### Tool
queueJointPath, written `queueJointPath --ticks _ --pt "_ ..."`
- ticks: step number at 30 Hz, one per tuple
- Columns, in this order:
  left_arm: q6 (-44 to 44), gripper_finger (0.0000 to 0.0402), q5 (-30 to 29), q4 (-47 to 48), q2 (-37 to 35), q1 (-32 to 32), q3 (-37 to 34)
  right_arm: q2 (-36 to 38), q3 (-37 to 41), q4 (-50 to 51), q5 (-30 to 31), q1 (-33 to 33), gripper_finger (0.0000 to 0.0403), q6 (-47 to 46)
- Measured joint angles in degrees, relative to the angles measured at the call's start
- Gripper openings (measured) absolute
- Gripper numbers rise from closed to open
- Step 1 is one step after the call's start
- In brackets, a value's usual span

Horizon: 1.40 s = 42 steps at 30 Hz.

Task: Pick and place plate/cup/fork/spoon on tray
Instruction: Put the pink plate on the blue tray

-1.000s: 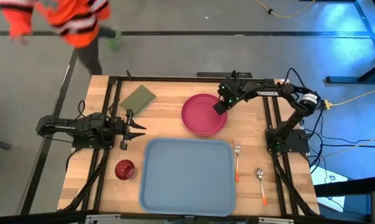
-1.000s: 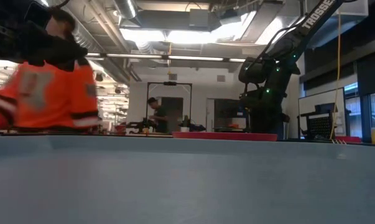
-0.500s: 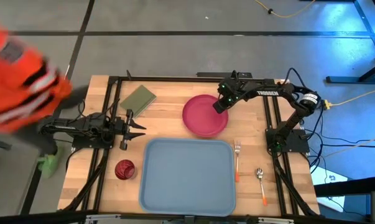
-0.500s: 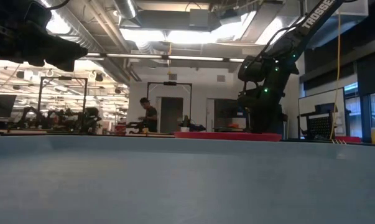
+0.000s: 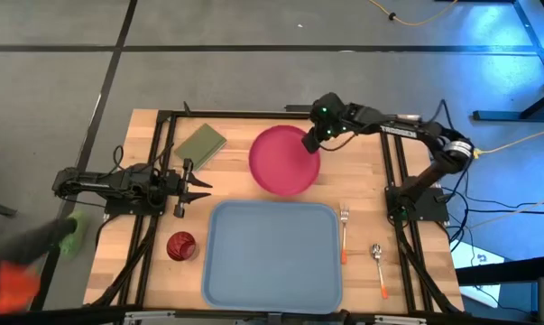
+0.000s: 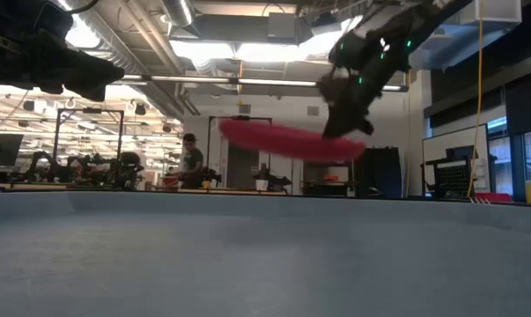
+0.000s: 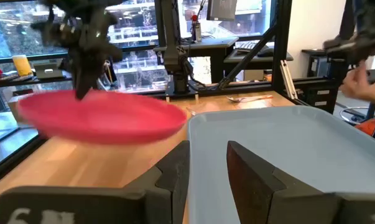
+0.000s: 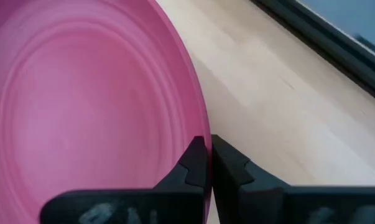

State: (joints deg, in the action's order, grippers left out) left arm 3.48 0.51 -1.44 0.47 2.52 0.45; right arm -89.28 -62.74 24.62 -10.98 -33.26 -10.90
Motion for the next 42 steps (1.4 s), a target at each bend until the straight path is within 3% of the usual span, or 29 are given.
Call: queueJointPath --ticks 4,9,17,22,27,31,42 --pt "0.01 0.0100 -0.01 0.01 -0.01 0.01 0.00 4.57 1.03 0.52 -4.66 3.66 0.0008 1.14" --pt "-0.01 0.0100 -0.02 0.01 0.00 0.00 0.00 5.82 4.69 1.58 -5.14 12.68 0.0010 0.03" --pt "0.01 0.0100 -0.02 0.02 -0.01 0.01 0.00 3.79 11.51 -8.29 5.91 31.66 0.0011 -16.21" --pt "-0.01 0.0100 -0.02 0.03 0.00 0.02 0.00 0.55 12.55 -12.38 12.05 40.13 0.0012 -24.66" --pt "0.00 0.0100 -0.01 0.08 0.00 0.02 0.00 -5.06 12.55 -16.04 14.86 43.59 0.0012 -32.26" --pt "0.00 0.0100 -0.01 0.09 -0.01 0.00 0.00 -8.36 12.55 -19.76 12.54 44.87 0.0012 -35.98" --pt "0.01 0.0100 -0.02 0.10 0.00 0.02 0.00 -8.69 11.14 -20.25 14.36 48.18 0.0027 -40.34"
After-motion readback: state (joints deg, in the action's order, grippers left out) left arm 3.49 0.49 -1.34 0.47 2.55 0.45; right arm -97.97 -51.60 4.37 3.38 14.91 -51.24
